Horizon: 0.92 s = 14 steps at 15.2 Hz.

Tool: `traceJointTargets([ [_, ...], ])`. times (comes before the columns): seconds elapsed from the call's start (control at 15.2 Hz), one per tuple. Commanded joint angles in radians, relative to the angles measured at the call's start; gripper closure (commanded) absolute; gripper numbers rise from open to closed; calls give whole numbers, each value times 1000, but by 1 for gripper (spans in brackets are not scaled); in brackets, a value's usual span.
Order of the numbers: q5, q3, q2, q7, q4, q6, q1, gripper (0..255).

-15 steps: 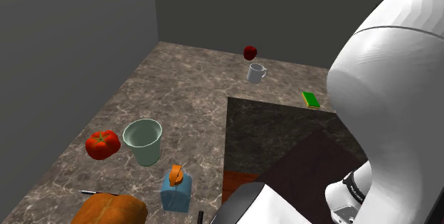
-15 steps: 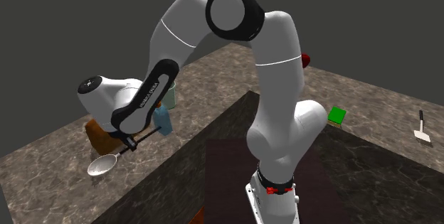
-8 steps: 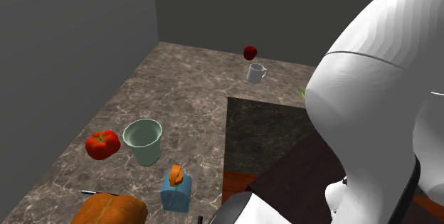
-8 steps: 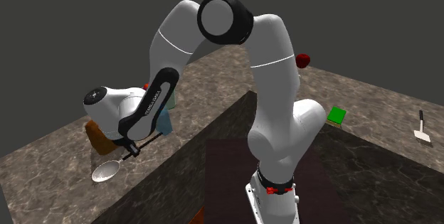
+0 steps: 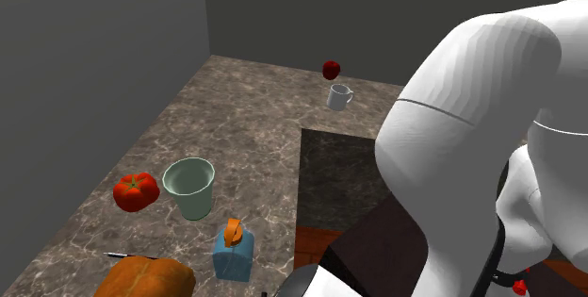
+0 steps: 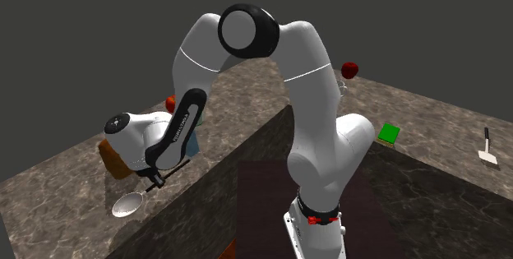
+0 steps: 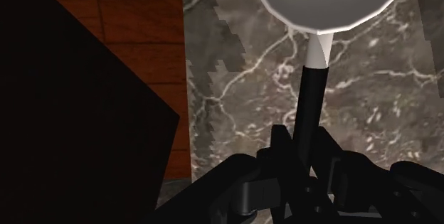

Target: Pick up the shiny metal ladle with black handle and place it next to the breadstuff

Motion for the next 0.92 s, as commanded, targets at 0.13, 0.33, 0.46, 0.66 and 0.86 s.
traceJointTargets([
  [0.13, -46, -38, 46, 35, 18, 22, 32, 255],
  [0.33, -56, -48, 57, 42, 23, 27, 39, 255],
  [0.46, -56, -48, 57, 42, 23, 27, 39, 255],
  [0.66, -56, -48, 57, 42, 23, 27, 39, 255],
  [0.86, -56, -47, 57, 42, 22, 27, 39, 0],
])
